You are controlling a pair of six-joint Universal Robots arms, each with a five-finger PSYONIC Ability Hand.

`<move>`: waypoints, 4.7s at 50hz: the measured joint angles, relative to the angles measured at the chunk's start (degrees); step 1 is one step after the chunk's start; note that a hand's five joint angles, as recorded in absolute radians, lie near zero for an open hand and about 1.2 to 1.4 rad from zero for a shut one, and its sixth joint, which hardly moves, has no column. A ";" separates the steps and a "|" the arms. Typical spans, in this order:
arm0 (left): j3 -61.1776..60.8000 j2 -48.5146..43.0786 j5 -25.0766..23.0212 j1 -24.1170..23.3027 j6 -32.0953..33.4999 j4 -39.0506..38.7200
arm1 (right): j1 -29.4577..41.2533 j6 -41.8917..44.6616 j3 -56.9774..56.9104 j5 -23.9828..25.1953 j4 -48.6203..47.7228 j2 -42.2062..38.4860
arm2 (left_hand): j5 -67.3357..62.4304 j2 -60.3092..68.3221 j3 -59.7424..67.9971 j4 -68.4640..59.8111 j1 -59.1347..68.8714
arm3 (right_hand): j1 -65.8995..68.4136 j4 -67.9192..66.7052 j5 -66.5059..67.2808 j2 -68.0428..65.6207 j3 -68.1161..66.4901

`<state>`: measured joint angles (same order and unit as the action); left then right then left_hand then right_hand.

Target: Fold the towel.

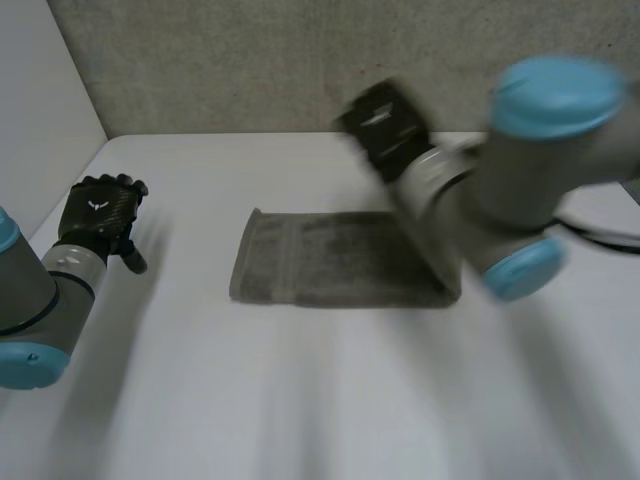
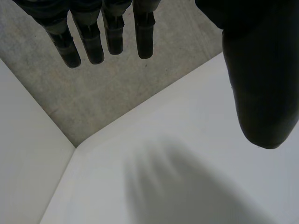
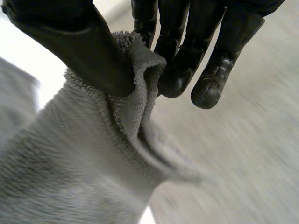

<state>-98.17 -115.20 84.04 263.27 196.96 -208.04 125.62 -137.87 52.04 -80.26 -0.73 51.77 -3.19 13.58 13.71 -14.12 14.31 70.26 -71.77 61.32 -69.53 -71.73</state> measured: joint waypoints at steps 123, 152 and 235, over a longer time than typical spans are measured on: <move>0.99 2.12 -0.01 -13.23 -7.51 -3.76 | -20.89 -10.04 29.92 5.24 -6.64 8.73 | 0.00 0.00 0.00 0.00 0.00 | 3.12 -4.51 3.97 -2.25 -4.31; 0.55 3.41 0.69 -14.23 -7.87 -3.72 | 5.83 -12.07 21.05 3.99 -0.80 1.74 | 0.00 0.00 0.00 0.00 0.00 | -57.20 57.48 -57.99 56.04 57.95; 28.94 14.44 11.20 -18.53 -26.03 35.93 | -13.70 -34.02 14.75 -11.75 9.91 25.47 | 0.19 0.00 0.00 0.11 0.00 | -57.23 57.48 -58.00 56.04 57.95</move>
<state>-69.23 -100.76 95.24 244.74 170.93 -172.10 111.92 -171.89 66.79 -92.01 9.17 77.25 -3.00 13.58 13.71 -14.01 14.31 13.03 -14.29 3.33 -13.49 -13.77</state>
